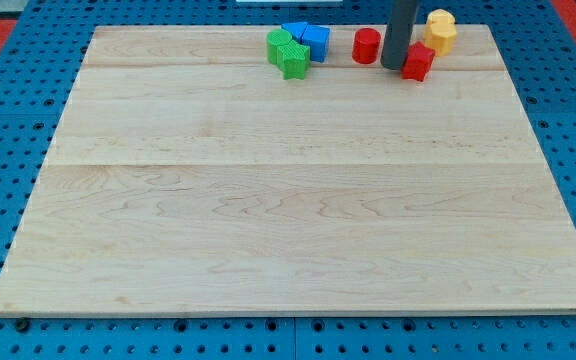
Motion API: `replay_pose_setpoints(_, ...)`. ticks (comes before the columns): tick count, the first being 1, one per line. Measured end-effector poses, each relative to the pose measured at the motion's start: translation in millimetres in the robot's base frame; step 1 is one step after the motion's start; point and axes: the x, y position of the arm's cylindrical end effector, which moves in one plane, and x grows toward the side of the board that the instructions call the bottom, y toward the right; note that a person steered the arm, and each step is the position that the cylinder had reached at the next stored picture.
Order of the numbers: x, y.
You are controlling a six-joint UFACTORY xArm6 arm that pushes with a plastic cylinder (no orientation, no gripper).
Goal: Place the red star bottom of the yellow hexagon
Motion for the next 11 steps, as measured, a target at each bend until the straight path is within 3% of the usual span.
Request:
replay_pose_setpoints(3,21,14)
replay_pose_setpoints(8,-12,24)
replay_pose_setpoints(11,-23,-41)
